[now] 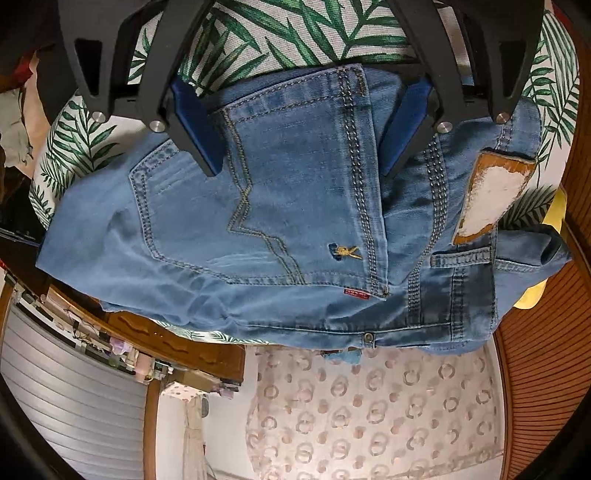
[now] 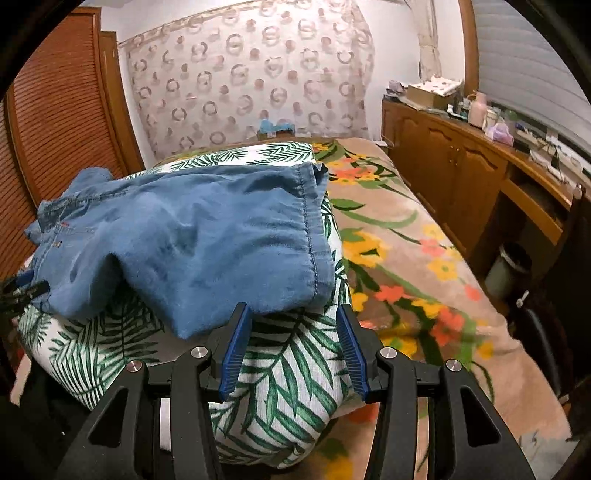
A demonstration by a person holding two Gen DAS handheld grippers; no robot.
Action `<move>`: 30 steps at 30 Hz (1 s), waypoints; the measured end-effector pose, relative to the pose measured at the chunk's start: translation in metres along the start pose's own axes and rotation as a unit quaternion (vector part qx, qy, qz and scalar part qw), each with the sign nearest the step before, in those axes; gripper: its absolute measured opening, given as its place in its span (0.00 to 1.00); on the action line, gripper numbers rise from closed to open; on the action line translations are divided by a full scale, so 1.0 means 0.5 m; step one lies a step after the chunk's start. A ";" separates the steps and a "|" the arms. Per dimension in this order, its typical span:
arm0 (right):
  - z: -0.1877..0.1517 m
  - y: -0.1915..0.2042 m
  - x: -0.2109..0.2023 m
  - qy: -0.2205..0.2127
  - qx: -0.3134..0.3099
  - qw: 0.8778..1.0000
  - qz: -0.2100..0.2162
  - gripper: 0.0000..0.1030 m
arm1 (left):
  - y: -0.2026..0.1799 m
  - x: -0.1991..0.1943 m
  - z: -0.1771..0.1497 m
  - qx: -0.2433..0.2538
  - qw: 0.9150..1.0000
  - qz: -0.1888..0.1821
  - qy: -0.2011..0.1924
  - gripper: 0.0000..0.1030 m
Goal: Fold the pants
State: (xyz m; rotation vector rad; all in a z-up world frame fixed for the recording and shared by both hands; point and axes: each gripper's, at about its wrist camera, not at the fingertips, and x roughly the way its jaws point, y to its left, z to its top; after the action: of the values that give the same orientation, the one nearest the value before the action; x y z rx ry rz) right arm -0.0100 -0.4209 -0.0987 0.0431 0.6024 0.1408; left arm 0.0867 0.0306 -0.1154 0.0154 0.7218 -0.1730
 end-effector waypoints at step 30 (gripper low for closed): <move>0.026 -0.008 0.048 0.035 0.001 0.999 0.014 0.22 | 0.010 -0.010 0.001 -0.008 1.000 -0.007 0.006 0.84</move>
State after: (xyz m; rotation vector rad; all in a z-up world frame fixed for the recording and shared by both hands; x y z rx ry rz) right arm 0.0174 -0.4215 -0.1020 0.0482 0.6721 0.1699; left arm 0.0842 0.0363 -0.1122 -0.0048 0.7345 -0.1805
